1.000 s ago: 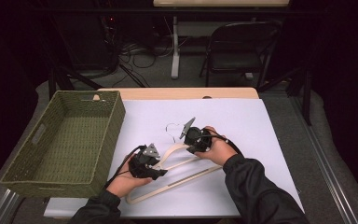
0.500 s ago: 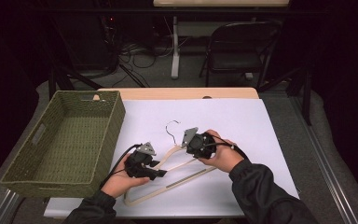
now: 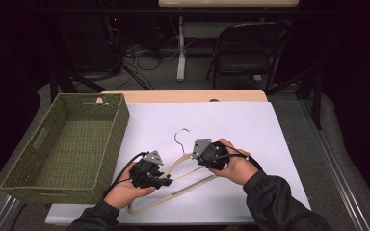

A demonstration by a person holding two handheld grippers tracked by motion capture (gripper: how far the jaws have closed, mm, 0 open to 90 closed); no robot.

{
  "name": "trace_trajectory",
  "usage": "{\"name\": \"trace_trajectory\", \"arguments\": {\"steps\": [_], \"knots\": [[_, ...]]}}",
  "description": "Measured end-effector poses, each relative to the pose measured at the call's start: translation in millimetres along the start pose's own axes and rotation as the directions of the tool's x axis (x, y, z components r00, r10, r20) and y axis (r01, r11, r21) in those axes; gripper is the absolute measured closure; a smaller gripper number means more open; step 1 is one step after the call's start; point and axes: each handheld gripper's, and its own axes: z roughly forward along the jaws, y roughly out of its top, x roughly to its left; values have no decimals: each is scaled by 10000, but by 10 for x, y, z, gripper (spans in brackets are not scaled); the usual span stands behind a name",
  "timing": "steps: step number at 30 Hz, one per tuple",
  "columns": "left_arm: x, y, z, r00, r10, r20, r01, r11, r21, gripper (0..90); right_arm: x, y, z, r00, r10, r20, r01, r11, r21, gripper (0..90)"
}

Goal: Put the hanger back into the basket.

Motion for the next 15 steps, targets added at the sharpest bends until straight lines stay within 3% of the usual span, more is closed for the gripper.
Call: {"name": "trace_trajectory", "arguments": {"steps": [4,9,15], "knots": [[-21,7,34,9999,-54,155,51,9998,200,694,10,-10,-20,10000,31,-1,-31,10000,-50,760],[-20,1,61,9998,-82,163,77,9996,266,765,18,-28,-37,10000,64,11,-64,9999,-139,760],[-30,7,69,9999,-76,154,71,9994,335,791,24,-35,-47,10000,63,-11,-63,9998,-175,760]]}}
